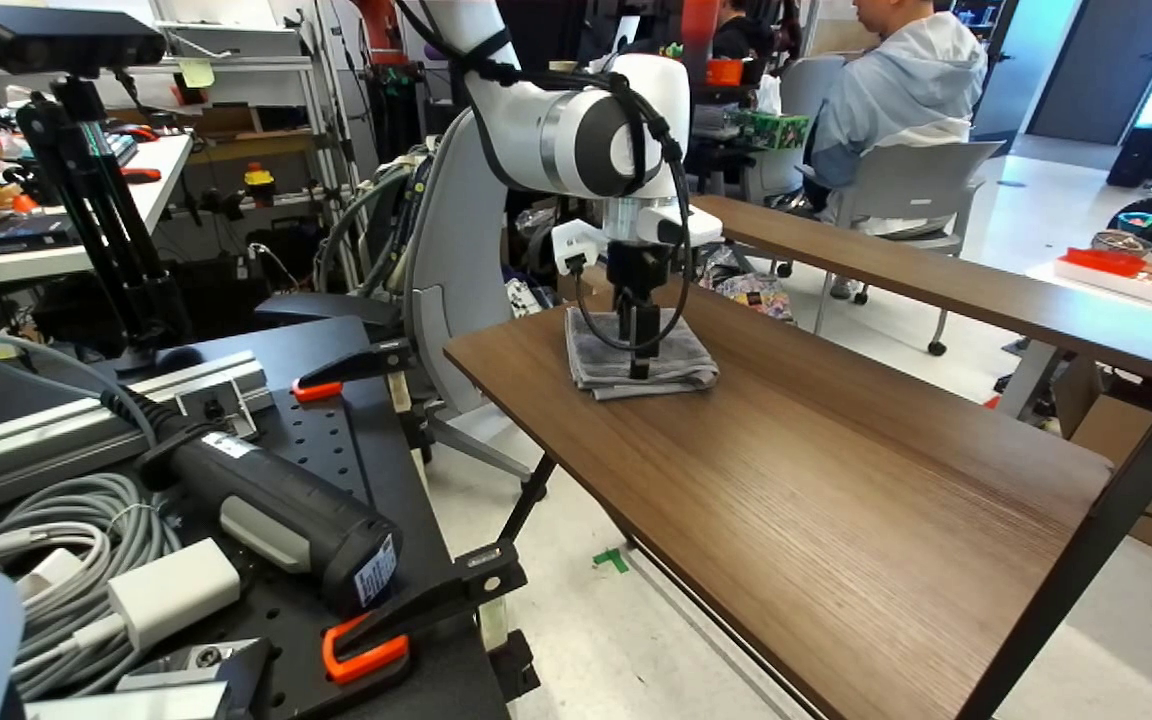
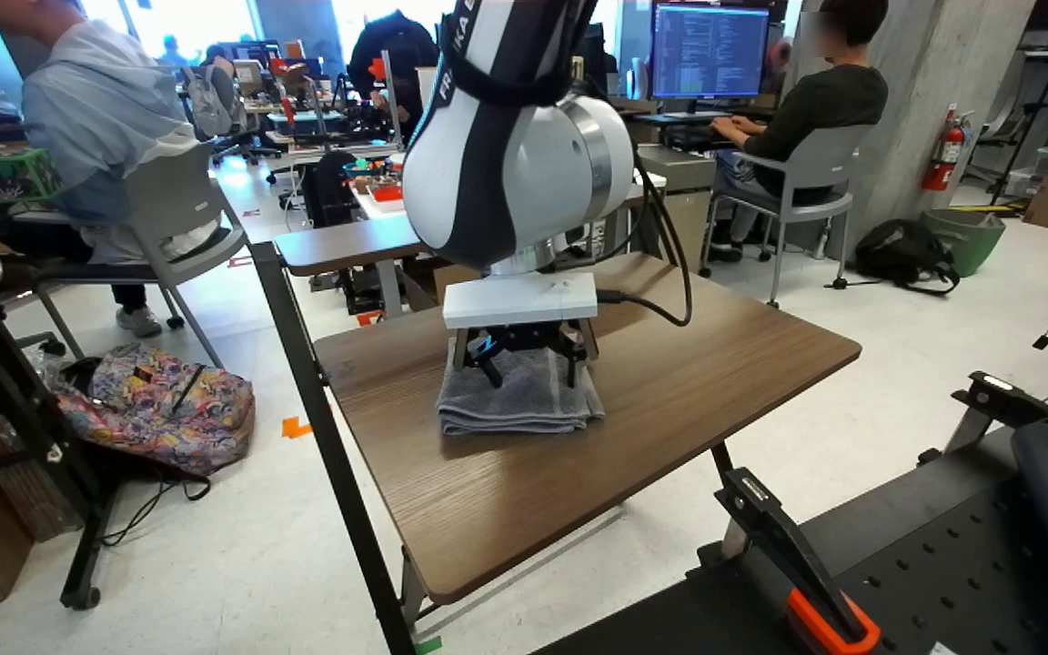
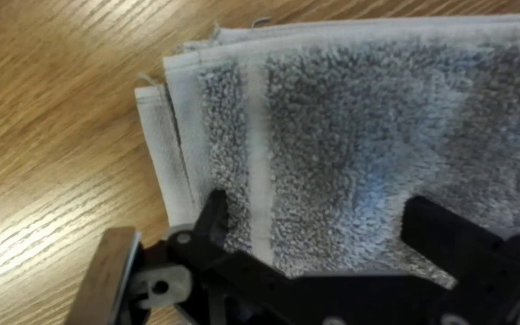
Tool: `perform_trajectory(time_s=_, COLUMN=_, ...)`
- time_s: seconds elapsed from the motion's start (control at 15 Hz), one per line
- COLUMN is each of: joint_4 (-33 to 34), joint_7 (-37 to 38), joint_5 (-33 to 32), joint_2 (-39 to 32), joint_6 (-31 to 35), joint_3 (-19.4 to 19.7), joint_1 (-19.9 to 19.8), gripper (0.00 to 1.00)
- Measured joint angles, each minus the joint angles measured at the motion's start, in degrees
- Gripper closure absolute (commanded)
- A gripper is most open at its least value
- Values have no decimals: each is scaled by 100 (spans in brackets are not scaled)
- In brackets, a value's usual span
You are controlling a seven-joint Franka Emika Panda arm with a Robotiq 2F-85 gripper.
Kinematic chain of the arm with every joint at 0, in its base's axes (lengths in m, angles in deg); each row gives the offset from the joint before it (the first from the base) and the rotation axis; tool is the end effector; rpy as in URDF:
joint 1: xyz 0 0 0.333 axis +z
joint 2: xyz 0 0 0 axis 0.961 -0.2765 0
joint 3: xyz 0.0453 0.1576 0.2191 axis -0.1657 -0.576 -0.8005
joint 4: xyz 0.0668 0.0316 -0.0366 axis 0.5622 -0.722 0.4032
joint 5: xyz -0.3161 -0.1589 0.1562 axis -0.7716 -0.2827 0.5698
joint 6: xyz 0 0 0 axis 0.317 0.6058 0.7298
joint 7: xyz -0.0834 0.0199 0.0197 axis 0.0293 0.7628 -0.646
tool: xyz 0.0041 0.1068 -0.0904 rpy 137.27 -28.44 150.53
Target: Move the cloth
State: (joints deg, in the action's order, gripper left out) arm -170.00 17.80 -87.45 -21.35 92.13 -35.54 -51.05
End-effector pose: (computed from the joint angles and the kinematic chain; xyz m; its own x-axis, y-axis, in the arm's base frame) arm 0.6053 0.1763 -0.0086 0.9364 -0.3501 0.0242 -0.3507 -0.9308 0.1026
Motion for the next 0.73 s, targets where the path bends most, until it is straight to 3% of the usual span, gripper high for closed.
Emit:
perform_trajectory(time_s=0.27, joint_4=-394, joint_7=235, joint_5=19, joint_2=422, joint_6=275, joint_3=-18, joint_1=3, gripper=0)
perform_trajectory(time_s=0.73, joint_4=-2093, joint_7=-246, joint_5=40, joint_2=1815, joint_6=697, joint_3=-239, joint_1=-192, gripper=0)
